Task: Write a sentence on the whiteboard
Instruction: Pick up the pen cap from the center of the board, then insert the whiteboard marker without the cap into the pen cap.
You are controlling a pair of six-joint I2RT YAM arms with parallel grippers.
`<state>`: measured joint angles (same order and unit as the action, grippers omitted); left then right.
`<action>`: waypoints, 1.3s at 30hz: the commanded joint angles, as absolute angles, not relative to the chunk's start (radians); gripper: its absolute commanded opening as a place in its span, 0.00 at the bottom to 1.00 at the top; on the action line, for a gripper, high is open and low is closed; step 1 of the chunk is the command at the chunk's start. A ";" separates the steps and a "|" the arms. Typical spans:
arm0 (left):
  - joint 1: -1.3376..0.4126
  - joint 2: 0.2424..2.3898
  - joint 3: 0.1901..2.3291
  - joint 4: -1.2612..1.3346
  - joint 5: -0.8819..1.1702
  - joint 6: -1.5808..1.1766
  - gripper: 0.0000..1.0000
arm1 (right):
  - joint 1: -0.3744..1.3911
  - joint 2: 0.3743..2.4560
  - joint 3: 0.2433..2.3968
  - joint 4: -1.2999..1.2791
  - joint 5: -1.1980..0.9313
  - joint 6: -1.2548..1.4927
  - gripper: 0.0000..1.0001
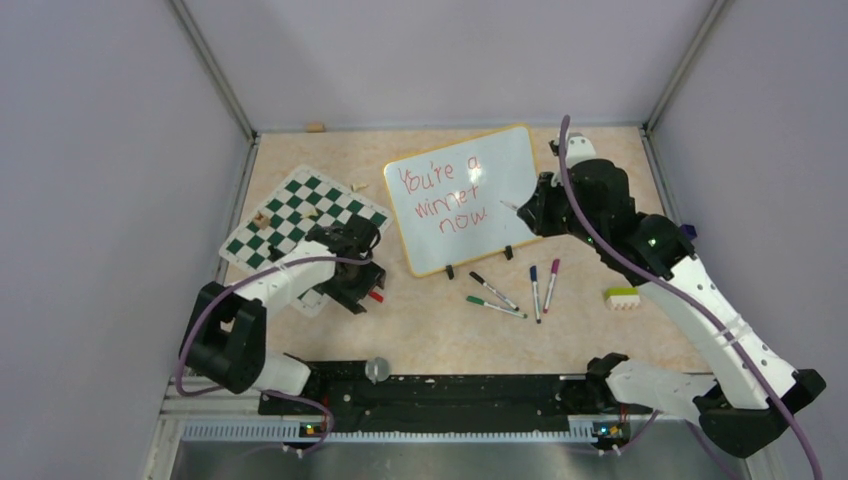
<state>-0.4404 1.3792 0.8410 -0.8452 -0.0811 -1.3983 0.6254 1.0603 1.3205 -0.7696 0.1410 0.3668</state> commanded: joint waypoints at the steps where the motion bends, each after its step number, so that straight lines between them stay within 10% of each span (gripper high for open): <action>1: -0.473 1.462 0.925 -0.862 -0.162 -1.531 0.67 | 0.634 1.028 1.331 -0.775 0.135 0.346 0.00; 13: -0.510 1.594 0.900 -0.853 -0.141 -1.656 0.55 | 0.633 0.994 1.338 -0.810 0.135 0.330 0.00; 17: -0.510 1.593 0.860 -0.811 -0.139 -1.669 0.01 | 0.634 0.996 1.342 -0.810 0.131 0.323 0.00; 27: -0.510 1.399 0.944 -0.737 -0.211 -1.139 0.00 | 0.634 1.052 1.387 -0.851 0.011 0.273 0.00; 39: -0.527 0.811 0.612 -0.148 0.218 -0.310 0.00 | 0.640 1.251 1.521 -0.846 -0.221 0.402 0.00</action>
<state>-0.5194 1.0016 0.7483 -0.4400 0.0536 -0.6800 0.6266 1.1896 1.4055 -0.8581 -0.1261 0.3477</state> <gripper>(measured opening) 0.046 0.091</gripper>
